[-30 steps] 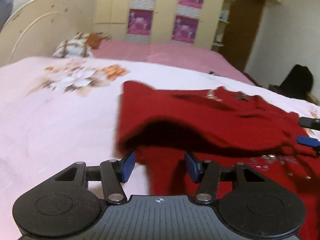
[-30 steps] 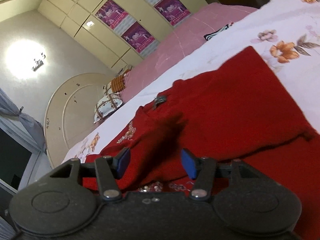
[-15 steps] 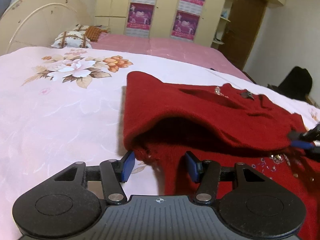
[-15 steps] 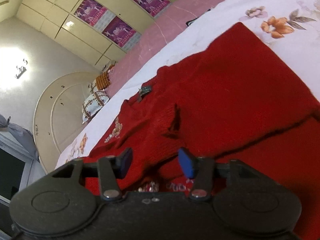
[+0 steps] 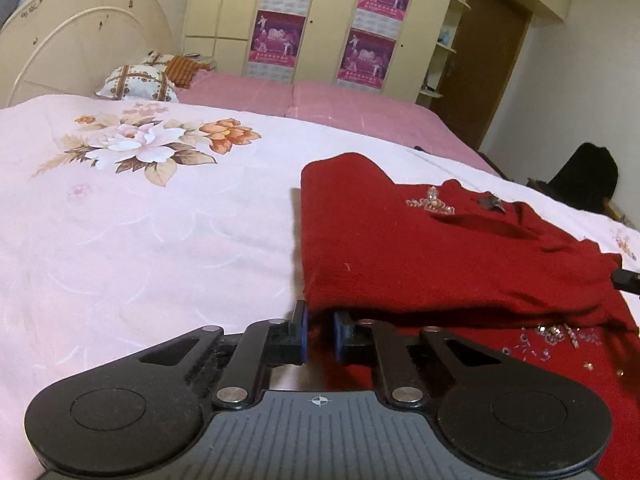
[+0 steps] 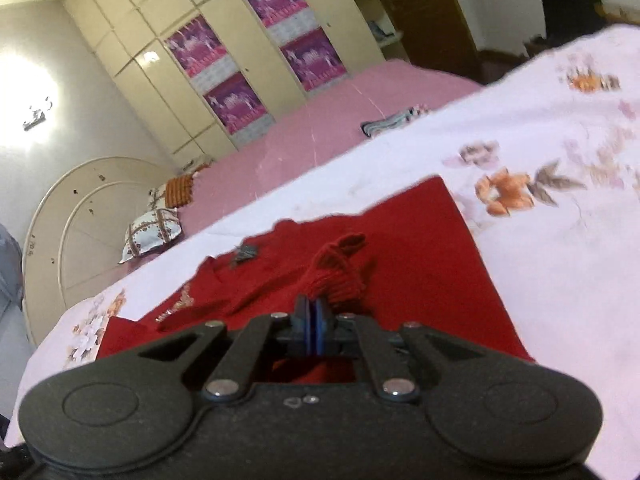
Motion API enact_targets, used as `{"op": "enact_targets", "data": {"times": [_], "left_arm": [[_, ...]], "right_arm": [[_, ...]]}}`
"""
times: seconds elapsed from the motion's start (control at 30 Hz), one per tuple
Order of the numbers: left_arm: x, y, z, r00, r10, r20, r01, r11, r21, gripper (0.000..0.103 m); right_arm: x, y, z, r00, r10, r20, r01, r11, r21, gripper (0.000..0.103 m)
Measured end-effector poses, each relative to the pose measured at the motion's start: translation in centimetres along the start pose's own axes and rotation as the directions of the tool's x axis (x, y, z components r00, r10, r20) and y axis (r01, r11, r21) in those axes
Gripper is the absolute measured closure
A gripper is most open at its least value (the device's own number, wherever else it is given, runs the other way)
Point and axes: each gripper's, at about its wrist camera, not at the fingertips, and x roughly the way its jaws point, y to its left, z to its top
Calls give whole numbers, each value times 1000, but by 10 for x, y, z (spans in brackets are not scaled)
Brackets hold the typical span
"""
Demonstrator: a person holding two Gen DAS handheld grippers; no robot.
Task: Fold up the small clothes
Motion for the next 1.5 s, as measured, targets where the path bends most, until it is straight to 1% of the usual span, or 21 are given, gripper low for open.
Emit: {"op": "enact_targets", "data": {"times": [0.07,0.2,0.23,0.3,0.5,0.57,0.63,0.67,0.7,0.73,0.77,0.8,0.83,0.87,0.9,1.0,1.13,1.2,1.33,1.43,1.5], "left_arm": [[0,-2,0,1000,2,0,-2,1000,12,91],[3,1,0,1000,-4,-11,5,1000,8,91],[3,1,1,1000,-5,-11,5,1000,6,91],[3,0,1,1000,-2,-12,2,1000,13,91],[2,-2,1,1000,-3,-16,4,1000,16,91],[3,-3,0,1000,-4,-24,5,1000,29,91],[3,-4,1,1000,-4,-27,5,999,34,91],[3,-3,1,1000,-5,-28,6,999,32,91],[3,-3,1,1000,-6,-29,7,1000,30,91],[4,-2,1,1000,-7,-29,8,1000,29,91],[4,-2,1,1000,-9,-29,9,1000,28,91],[4,-1,0,1000,-11,-29,12,1000,25,91],[4,0,0,1000,-14,-28,14,1000,20,91],[5,1,0,999,-18,-28,18,1000,14,91],[5,1,-1,999,-20,-28,21,1000,10,91],[6,4,-1,999,-29,-27,29,1000,2,91],[6,5,-2,999,-34,-22,34,999,-3,91],[6,6,-3,999,-35,-19,35,999,-6,91],[7,5,-3,999,-35,-21,35,999,-5,91],[7,5,-2,999,-35,-22,35,999,-4,91],[7,5,-2,999,-35,-21,35,999,-3,91]], "right_arm": [[2,2,-2,1000,0,-5,0,1000,-4,99],[15,-5,-4,998,-6,-62,8,999,38,81],[18,-9,-6,997,1,-71,3,999,54,82],[23,-15,-7,997,21,-79,-16,998,67,102],[-11,-16,1,998,23,54,-25,999,43,102],[-14,-20,2,998,2,56,-4,999,38,102],[-8,-29,1,1000,24,20,-25,997,78,102],[-5,-33,1,999,42,0,-42,993,110,96],[-1,-35,1,999,41,-18,-39,990,135,77],[3,-35,0,999,29,-26,-24,988,150,66],[3,-35,0,1000,9,-14,-7,988,156,38],[4,-33,-1,1000,11,0,-11,989,148,36],[8,-31,-2,1000,23,-17,-20,990,142,42],[14,-30,-2,999,25,-48,-18,989,147,61],[18,-27,-3,998,18,-67,-8,989,146,71],[22,-15,-9,995,27,-95,-14,991,134,71],[19,-10,-12,989,47,-141,-14,974,226,65],[18,-13,-16,986,93,-139,-50,957,285,56],[31,-20,-14,980,163,-110,-115,930,349,55],[37,-30,-13,976,207,-69,-164,904,394,67],[33,-32,-11,980,197,-36,-168,909,382,85]]}}
